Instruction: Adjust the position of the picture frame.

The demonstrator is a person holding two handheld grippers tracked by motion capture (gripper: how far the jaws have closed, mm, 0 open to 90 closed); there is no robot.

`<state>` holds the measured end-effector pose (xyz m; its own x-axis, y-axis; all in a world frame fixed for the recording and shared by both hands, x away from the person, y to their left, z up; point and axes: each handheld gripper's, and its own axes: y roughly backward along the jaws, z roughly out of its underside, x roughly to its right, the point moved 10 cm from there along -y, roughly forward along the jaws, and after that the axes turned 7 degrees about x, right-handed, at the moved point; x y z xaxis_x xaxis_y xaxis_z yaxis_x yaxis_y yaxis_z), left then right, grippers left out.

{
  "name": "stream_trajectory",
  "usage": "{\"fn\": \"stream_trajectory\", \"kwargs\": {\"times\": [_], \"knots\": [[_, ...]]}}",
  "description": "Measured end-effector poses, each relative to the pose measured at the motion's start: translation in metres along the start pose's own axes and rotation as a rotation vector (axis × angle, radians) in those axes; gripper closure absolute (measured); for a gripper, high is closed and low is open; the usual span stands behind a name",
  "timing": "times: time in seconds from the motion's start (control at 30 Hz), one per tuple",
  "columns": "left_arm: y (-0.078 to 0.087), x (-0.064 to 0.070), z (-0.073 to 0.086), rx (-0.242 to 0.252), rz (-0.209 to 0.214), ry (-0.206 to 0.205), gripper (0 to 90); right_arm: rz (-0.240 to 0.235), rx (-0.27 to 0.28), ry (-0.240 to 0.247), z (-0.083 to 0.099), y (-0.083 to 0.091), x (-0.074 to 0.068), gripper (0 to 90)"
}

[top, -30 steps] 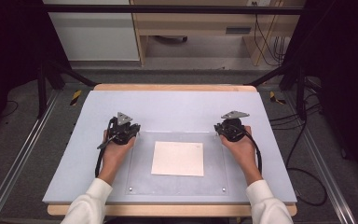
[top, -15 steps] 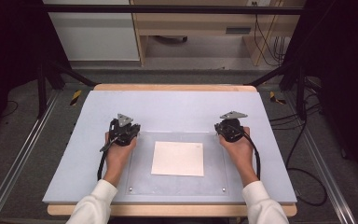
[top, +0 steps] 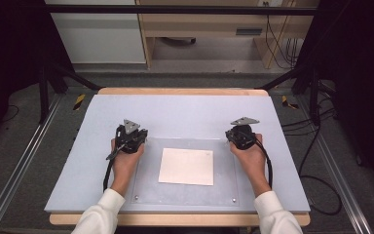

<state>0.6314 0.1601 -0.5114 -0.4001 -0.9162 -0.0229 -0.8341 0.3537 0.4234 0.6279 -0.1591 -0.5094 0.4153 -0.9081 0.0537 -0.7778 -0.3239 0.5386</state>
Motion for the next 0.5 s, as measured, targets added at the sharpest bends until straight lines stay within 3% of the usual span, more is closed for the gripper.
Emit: {"fn": "stream_trajectory", "kwargs": {"times": [0.27, 0.3, 0.5], "knots": [[-0.006, -0.004, -0.006, -0.116, 0.046, -0.005, 85.1, -0.038, -0.069, -0.021, -0.003, -0.004, 0.004, 85.8], [-0.009, -0.006, -0.008, -0.15, 0.058, -0.018, 85.2, -0.05, -0.102, -0.025, -0.005, -0.005, 0.004, 85.6], [-0.017, -0.01, -0.013, -0.215, 0.099, 0.003, 85.2, -0.113, -0.172, -0.083, -0.008, -0.01, 0.008, 84.8]]}}
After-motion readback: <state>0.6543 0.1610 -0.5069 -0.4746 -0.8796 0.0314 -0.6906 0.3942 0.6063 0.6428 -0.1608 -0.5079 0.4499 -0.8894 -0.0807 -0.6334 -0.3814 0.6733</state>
